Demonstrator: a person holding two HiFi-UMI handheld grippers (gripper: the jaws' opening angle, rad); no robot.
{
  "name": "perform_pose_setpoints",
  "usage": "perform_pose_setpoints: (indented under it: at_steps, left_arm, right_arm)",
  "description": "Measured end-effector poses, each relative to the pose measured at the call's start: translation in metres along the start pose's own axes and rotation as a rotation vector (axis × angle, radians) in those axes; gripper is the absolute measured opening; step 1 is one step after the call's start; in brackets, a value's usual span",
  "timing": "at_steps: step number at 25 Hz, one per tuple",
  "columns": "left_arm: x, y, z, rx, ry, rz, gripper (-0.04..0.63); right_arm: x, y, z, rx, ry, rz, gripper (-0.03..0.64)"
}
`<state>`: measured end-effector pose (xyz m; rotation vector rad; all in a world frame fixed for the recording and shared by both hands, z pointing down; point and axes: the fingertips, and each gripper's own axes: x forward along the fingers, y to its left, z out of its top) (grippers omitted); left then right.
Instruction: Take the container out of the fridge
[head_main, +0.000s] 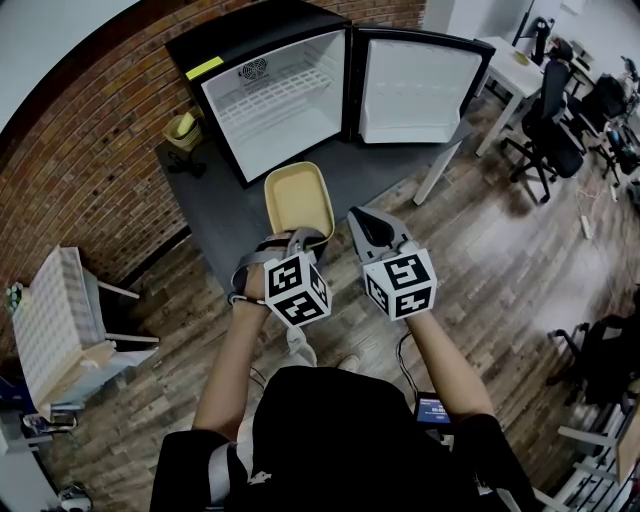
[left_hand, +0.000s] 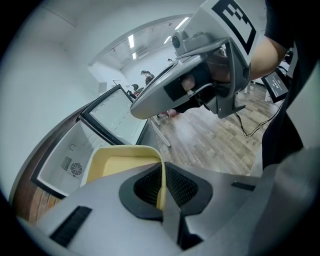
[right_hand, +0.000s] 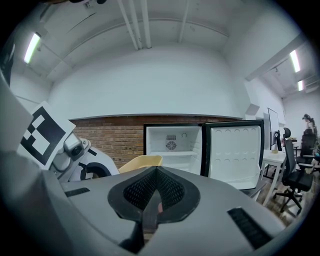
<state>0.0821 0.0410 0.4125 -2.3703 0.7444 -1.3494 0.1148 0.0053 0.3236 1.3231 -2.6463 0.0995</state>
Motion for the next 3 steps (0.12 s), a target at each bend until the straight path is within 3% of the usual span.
perform_pose_setpoints:
  at_steps: [3]
  left_arm:
    - [-0.0004,0.0013,-0.0007,-0.001,0.002,0.002,0.028]
  right_arm:
    - [-0.0008,-0.0010,0.0008,-0.002,0.000,-0.001,0.040]
